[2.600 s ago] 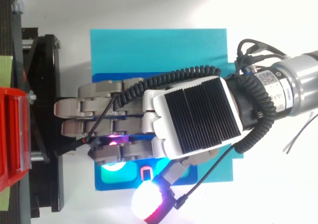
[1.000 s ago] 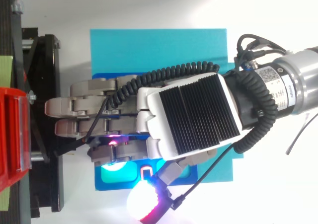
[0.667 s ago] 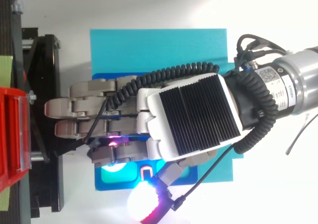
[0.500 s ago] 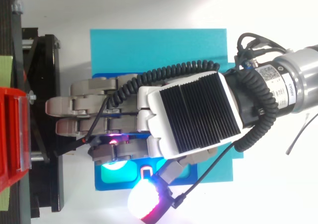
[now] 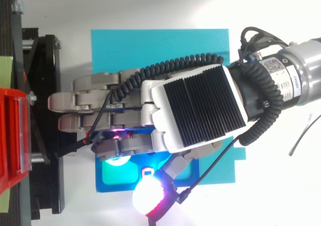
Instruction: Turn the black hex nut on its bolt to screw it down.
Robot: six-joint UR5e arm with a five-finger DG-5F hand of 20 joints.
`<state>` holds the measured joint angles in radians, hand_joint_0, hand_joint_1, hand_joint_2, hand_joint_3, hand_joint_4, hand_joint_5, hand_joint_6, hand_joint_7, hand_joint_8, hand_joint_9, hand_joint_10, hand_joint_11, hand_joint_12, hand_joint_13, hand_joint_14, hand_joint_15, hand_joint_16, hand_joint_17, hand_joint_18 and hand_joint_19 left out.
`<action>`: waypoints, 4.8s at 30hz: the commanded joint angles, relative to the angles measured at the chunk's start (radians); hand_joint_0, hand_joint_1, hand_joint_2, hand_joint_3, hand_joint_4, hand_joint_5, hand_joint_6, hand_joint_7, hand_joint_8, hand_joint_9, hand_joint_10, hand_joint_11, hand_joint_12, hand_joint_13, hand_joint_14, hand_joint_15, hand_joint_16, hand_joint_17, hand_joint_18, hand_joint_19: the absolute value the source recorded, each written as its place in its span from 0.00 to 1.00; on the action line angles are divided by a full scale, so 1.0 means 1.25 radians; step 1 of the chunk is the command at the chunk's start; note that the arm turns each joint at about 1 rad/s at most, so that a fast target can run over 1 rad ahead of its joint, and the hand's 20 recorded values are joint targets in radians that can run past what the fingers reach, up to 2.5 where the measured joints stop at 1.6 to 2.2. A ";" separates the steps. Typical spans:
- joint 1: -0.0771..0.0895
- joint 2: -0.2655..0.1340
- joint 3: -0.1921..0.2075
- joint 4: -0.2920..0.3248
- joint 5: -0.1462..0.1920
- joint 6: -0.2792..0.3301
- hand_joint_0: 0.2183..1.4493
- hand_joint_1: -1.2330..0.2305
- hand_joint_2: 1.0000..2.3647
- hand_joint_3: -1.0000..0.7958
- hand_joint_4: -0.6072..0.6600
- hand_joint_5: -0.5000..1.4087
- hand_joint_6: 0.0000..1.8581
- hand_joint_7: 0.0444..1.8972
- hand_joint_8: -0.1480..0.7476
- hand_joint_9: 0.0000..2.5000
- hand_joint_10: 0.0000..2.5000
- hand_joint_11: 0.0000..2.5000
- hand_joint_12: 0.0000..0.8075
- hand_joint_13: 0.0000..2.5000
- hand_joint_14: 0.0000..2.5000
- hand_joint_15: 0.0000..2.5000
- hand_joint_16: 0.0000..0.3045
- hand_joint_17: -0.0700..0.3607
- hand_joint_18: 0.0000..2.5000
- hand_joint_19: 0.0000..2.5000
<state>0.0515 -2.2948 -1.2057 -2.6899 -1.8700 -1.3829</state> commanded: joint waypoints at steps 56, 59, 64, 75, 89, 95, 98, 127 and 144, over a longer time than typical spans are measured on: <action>-0.042 0.000 0.014 0.073 -0.081 0.022 0.24 0.60 0.00 0.28 0.69 0.19 0.34 0.65 0.46 0.13 0.00 0.00 0.42 0.04 0.00 0.00 0.16 0.41 0.07 0.05; -0.030 -0.001 0.014 0.077 -0.056 0.017 0.24 0.60 0.00 0.28 0.69 0.20 0.30 0.70 0.46 0.13 0.00 0.00 0.42 0.04 0.00 0.00 0.16 0.41 0.07 0.05; -0.019 0.000 0.014 0.083 -0.048 0.006 0.24 0.60 0.00 0.28 0.69 0.20 0.27 0.73 0.46 0.13 0.00 0.00 0.42 0.04 0.00 0.00 0.16 0.41 0.06 0.05; -0.007 -0.001 -0.012 0.074 -0.029 -0.003 0.24 0.60 0.00 0.28 0.69 0.20 0.27 0.71 0.46 0.13 0.00 0.00 0.42 0.03 0.00 0.00 0.16 0.41 0.06 0.05; -0.007 -0.001 -0.012 0.052 -0.029 -0.005 0.24 0.60 0.00 0.28 0.69 0.19 0.35 0.65 0.46 0.13 0.00 0.00 0.42 0.03 0.00 0.00 0.16 0.41 0.06 0.05; -0.006 -0.001 -0.013 0.041 -0.032 -0.013 0.24 0.60 0.00 0.28 0.68 0.19 0.36 0.64 0.46 0.13 0.00 0.00 0.42 0.03 0.00 0.00 0.15 0.41 0.06 0.05; -0.006 -0.001 -0.013 0.028 -0.034 -0.013 0.24 0.60 0.00 0.28 0.68 0.19 0.36 0.64 0.46 0.13 0.00 0.00 0.42 0.03 0.00 0.00 0.15 0.41 0.06 0.05; -0.026 0.000 -0.012 0.041 -0.053 -0.013 0.24 0.60 0.00 0.28 0.67 0.19 0.39 0.60 0.46 0.13 0.00 0.00 0.42 0.03 0.00 0.00 0.15 0.41 0.07 0.05; -0.050 -0.001 -0.012 0.064 -0.077 -0.012 0.24 0.60 0.00 0.28 0.67 0.19 0.39 0.60 0.46 0.13 0.00 0.00 0.42 0.03 0.00 0.00 0.15 0.41 0.07 0.05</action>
<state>-0.0074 -2.2956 -1.2210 -2.6097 -1.9628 -1.3975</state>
